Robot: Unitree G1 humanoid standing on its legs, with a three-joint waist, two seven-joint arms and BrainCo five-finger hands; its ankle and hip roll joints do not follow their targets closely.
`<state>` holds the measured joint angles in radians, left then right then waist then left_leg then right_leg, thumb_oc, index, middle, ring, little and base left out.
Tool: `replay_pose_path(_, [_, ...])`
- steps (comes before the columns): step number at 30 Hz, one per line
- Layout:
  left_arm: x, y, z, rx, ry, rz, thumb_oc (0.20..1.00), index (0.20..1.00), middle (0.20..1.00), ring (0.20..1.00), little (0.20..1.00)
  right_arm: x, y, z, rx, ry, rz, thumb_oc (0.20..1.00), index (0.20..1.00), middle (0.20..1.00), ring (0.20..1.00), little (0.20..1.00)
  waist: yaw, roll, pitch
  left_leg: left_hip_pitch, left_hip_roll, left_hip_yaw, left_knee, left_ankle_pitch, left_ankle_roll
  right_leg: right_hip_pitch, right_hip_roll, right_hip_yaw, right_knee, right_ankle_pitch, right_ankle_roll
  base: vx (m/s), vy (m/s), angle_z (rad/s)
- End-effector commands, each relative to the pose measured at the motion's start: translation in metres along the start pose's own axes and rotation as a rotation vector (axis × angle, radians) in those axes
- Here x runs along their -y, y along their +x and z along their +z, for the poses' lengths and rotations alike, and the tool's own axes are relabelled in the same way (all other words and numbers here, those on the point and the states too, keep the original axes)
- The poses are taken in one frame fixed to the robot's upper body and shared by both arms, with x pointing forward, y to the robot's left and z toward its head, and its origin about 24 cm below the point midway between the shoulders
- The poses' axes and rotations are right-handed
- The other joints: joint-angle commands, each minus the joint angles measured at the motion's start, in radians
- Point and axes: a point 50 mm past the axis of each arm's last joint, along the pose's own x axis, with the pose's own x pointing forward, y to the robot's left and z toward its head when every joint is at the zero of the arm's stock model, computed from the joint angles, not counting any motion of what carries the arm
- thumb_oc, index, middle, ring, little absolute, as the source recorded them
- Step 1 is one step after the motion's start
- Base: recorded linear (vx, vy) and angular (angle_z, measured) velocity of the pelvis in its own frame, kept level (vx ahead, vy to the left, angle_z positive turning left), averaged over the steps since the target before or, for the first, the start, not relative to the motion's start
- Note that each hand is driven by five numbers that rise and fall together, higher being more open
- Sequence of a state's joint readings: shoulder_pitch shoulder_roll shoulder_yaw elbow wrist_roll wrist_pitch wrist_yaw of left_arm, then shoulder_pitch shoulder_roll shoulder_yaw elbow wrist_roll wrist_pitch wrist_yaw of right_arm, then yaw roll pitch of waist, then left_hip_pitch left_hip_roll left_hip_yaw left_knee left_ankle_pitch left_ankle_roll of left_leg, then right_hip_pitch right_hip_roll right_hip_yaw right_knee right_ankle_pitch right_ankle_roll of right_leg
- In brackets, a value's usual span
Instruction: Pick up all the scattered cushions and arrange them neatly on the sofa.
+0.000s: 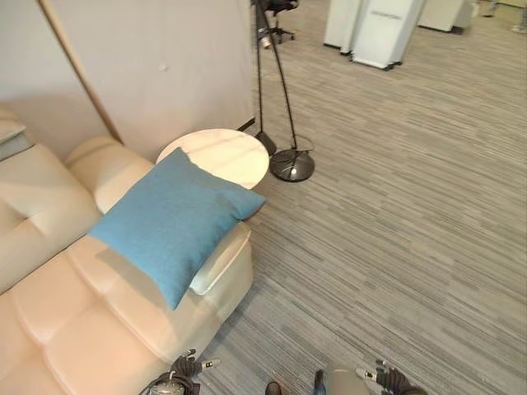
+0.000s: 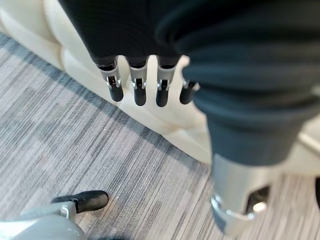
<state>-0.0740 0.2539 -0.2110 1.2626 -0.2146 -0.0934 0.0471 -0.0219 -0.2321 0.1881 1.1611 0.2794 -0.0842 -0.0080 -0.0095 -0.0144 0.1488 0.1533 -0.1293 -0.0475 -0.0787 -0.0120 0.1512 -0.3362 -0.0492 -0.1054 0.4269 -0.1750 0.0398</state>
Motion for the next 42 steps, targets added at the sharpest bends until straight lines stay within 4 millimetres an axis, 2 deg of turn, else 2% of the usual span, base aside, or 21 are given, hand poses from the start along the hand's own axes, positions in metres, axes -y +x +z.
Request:
replay_pose_path(1, [-0.005, 0.002, 0.009, 0.028, 0.049, 0.006, 1.0, 1.0, 1.0, 1.0, 1.0, 0.016, -0.001, 0.002, 0.013, 0.027, -0.04, 1.0, 1.0, 1.0, 1.0, 1.0, -0.033, 0.002, 0.004, -0.062, 0.045, 0.079, 0.013, -0.017, -0.096, 0.155, 0.088, 0.099, -0.251, 0.143, 0.045, 0.35, -0.073, 0.61])
replay_pose_path(3, [-0.006, 0.002, 0.007, 0.021, 0.05, 0.008, 1.0, 1.0, 1.0, 1.0, 1.0, 0.016, -0.001, -0.001, 0.004, 0.029, -0.041, 1.0, 1.0, 1.0, 1.0, 1.0, -0.037, -0.003, 0.001, -0.054, 0.035, 0.051, 0.032, -0.038, -0.1, 0.134, 0.087, 0.133, -0.384, 0.2, 0.057, 0.25, -0.047, 0.98])
replay_pose_path(6, [-0.005, -0.001, -0.005, -0.014, 0.041, 0.005, 1.0, 1.0, 1.0, 1.0, 1.0, 0.016, -0.003, -0.009, -0.021, 0.029, -0.038, 1.0, 1.0, 1.0, 1.0, 1.0, -0.037, -0.02, -0.02, -0.015, 0.027, 0.007, 0.068, -0.094, -0.109, 0.184, 0.074, 0.139, -0.448, 0.244, 0.056, 0.57, -0.197, 0.99])
replay_pose_path(9, [-0.004, -0.002, -0.011, -0.027, 0.017, 0.004, 1.0, 1.0, 1.0, 1.0, 1.0, 0.017, -0.003, -0.009, -0.016, 0.023, -0.031, 1.0, 1.0, 1.0, 1.0, 1.0, -0.031, -0.017, -0.046, 0.007, 0.045, -0.005, 0.092, -0.101, -0.124, 0.216, 0.081, 0.126, -0.45, 0.239, 0.039, 0.38, -0.178, 0.51])
replay_pose_path(11, [-0.002, -0.002, -0.012, -0.025, -0.005, 0.002, 1.0, 1.0, 1.0, 1.0, 1.0, 0.017, -0.002, -0.005, -0.002, 0.014, -0.025, 1.0, 1.0, 1.0, 1.0, 1.0, -0.018, -0.028, -0.052, -0.035, 0.066, -0.002, 0.249, -0.083, -0.164, 0.278, 0.084, 0.081, -0.467, 0.221, 0.02, 0.32, -0.209, 0.43])
replay_pose_path(12, [-0.002, -0.002, -0.012, -0.025, -0.005, 0.002, 1.0, 1.0, 1.0, 1.0, 1.0, 0.017, -0.002, -0.005, -0.002, 0.014, -0.025, 1.0, 1.0, 1.0, 1.0, 1.0, -0.019, -0.028, -0.052, -0.036, 0.066, -0.003, 0.252, -0.085, -0.164, 0.278, 0.085, 0.08, -0.467, 0.221, 0.02, 0.25, -0.186, 0.34])
replay_pose_path(13, [0.0, -0.001, -0.005, 0.005, -0.035, 0.004, 1.0, 1.0, 1.0, 1.0, 1.0, 0.018, -0.001, 0.004, 0.025, -0.005, -0.021, 1.0, 1.0, 1.0, 1.0, 1.0, 0.0, -0.04, -0.029, -0.148, 0.066, 0.028, 0.469, -0.035, -0.194, 0.327, 0.07, 0.033, -0.486, 0.204, 0.004, 0.16, -0.117, 0.13])
replay_pose_path(17, [0.003, 0.0, 0.002, 0.029, -0.05, -0.004, 1.0, 1.0, 1.0, 1.0, 1.0, 0.019, 0.0, 0.008, 0.029, -0.029, -0.021, 1.0, 1.0, 1.0, 1.0, 1.0, 0.012, -0.05, -0.011, -0.202, 0.107, 0.118, 0.527, -0.03, -0.195, 0.369, 0.059, -0.018, -0.502, 0.178, -0.009, 0.13, -0.108, 0.45])
replay_pose_path(18, [0.004, 0.0, 0.002, 0.025, -0.043, -0.008, 1.0, 1.0, 1.0, 1.0, 1.0, 0.019, 0.0, 0.006, 0.019, -0.034, -0.024, 1.0, 1.0, 1.0, 1.0, 1.0, 0.022, -0.061, -0.006, -0.238, 0.123, 0.175, 0.453, -0.069, -0.177, 0.387, 0.042, -0.061, -0.514, 0.159, -0.009, 0.08, -0.047, 0.71])
replay_pose_path(21, [0.004, -0.001, -0.001, 0.018, -0.03, -0.008, 1.0, 1.0, 1.0, 1.0, 1.0, 0.019, 0.0, 0.007, 0.019, -0.036, -0.028, 1.0, 1.0, 1.0, 1.0, 1.0, 0.027, -0.064, -0.011, -0.25, 0.106, 0.184, 0.314, -0.087, -0.16, 0.396, 0.035, -0.093, -0.514, 0.144, -0.002, 0.15, -0.009, 0.7])
replay_pose_path(22, [0.004, -0.001, -0.004, 0.008, -0.024, -0.006, 1.0, 1.0, 1.0, 1.0, 1.0, 0.018, 0.0, 0.006, 0.019, -0.043, -0.027, 1.0, 1.0, 1.0, 1.0, 1.0, 0.025, -0.059, -0.014, -0.252, 0.102, 0.187, 0.245, -0.056, -0.16, 0.398, 0.039, -0.103, -0.512, 0.138, -0.003, 0.14, 0.03, 0.49])
replay_pose_path(23, [0.003, -0.001, -0.005, 0.001, -0.01, -0.006, 1.0, 1.0, 1.0, 1.0, 1.0, 0.015, 0.001, 0.008, 0.025, -0.049, -0.024, 1.0, 1.0, 1.0, 1.0, 1.0, 0.017, -0.047, -0.013, -0.268, 0.129, 0.267, 0.133, 0.035, -0.182, 0.403, 0.053, -0.133, -0.5, 0.117, -0.014, 0.14, 0.03, 0.35])
replay_pose_path(29, [-0.001, -0.002, -0.013, -0.031, -0.003, 0.001, 1.0, 1.0, 1.0, 1.0, 1.0, 0.007, -0.001, 0.0, 0.004, -0.058, -0.005, 1.0, 1.0, 1.0, 1.0, 1.0, 0.013, -0.05, -0.04, -0.197, 0.12, 0.255, 0.032, 0.051, -0.182, 0.443, 0.051, -0.175, -0.48, 0.075, -0.008, 0.21, 0.094, 0.46])
replay_pose_path(32, [0.0, -0.002, -0.013, -0.031, 0.004, -0.007, 1.0, 1.0, 1.0, 1.0, 1.0, 0.004, -0.001, -0.003, -0.007, -0.066, 0.007, 1.0, 1.0, 1.0, 1.0, 1.0, 0.011, -0.047, -0.054, -0.146, 0.107, 0.248, -0.004, 0.038, -0.164, 0.434, 0.035, -0.185, -0.396, 0.042, 0.001, 0.2, 0.2, 0.17])
replay_pose_path(33, [0.002, -0.002, -0.011, -0.027, 0.008, -0.016, 1.0, 1.0, 1.0, 1.0, 1.0, 0.0, 0.0, -0.004, -0.009, -0.075, 0.021, 1.0, 1.0, 1.0, 1.0, 1.0, 0.008, -0.043, -0.042, -0.108, 0.096, 0.243, -0.008, 0.012, -0.14, 0.38, -0.004, -0.198, -0.211, 0.032, 0.029, 0.08, 0.213, 0.02])
replay_pose_path(35, [0.001, 0.0, -0.003, -0.005, 0.005, -0.015, 1.0, 1.0, 1.0, 1.0, 1.0, -0.002, 0.0, -0.002, -0.009, -0.079, 0.03, 1.0, 1.0, 1.0, 1.0, 1.0, -0.008, -0.04, -0.02, -0.095, 0.092, 0.231, -0.009, 0.013, -0.118, 0.295, -0.031, -0.181, -0.054, 0.08, 0.061, 0.0, 0.185, 0.1])
replay_pose_path(36, [0.001, 0.0, -0.003, -0.005, 0.005, -0.015, 1.0, 1.0, 1.0, 1.0, 1.0, -0.002, 0.0, -0.002, -0.009, -0.079, 0.03, 1.0, 1.0, 1.0, 1.0, 1.0, -0.008, -0.04, -0.02, -0.095, 0.092, 0.231, -0.009, 0.013, -0.118, 0.294, -0.031, -0.181, -0.054, 0.08, 0.061, -0.02, 0.097, 0.45])
replay_pose_path(37, [0.001, 0.0, 0.001, 0.007, -0.001, -0.016, 1.0, 1.0, 1.0, 1.0, 1.0, -0.005, 0.001, -0.001, -0.009, -0.071, 0.033, 1.0, 1.0, 1.0, 1.0, 1.0, -0.019, -0.038, -0.013, -0.096, 0.09, 0.195, -0.009, 0.012, -0.114, 0.241, -0.012, -0.085, -0.01, 0.089, 0.063, 0.04, 0.05, 0.63])
replay_pose_path(39, [0.0, 0.0, 0.001, 0.006, -0.007, -0.012, 1.0, 1.0, 1.0, 1.0, 1.0, -0.006, 0.001, -0.003, -0.016, -0.066, 0.033, 1.0, 1.0, 1.0, 1.0, 1.0, -0.018, -0.036, -0.017, -0.097, 0.094, 0.184, -0.009, 0.011, -0.117, 0.243, -0.002, -0.061, -0.055, 0.078, 0.054, 0.06, 0.02, 0.79])
replay_pose_path(40, [-0.003, 0.001, 0.0, -0.002, -0.034, 0.001, 1.0, 1.0, 1.0, 1.0, 1.0, -0.005, 0.001, -0.005, -0.027, -0.054, 0.024, 1.0, 1.0, 1.0, 1.0, 1.0, -0.013, -0.034, -0.027, -0.109, 0.1, 0.158, -0.009, 0.016, -0.127, 0.264, -0.002, -0.041, -0.182, 0.083, 0.042, 0.05, -0.016, 0.7])
replay_pose_path(42, [-0.005, 0.0, -0.001, -0.011, -0.044, 0.01, 1.0, 1.0, 1.0, 1.0, 1.0, -0.004, 0.0, -0.007, -0.037, -0.051, 0.013, 1.0, 1.0, 1.0, 1.0, 1.0, -0.013, -0.035, -0.033, -0.113, 0.101, 0.147, -0.009, 0.016, -0.13, 0.276, -0.004, -0.02, -0.263, 0.1, 0.043, 0.12, -0.07, 0.46])
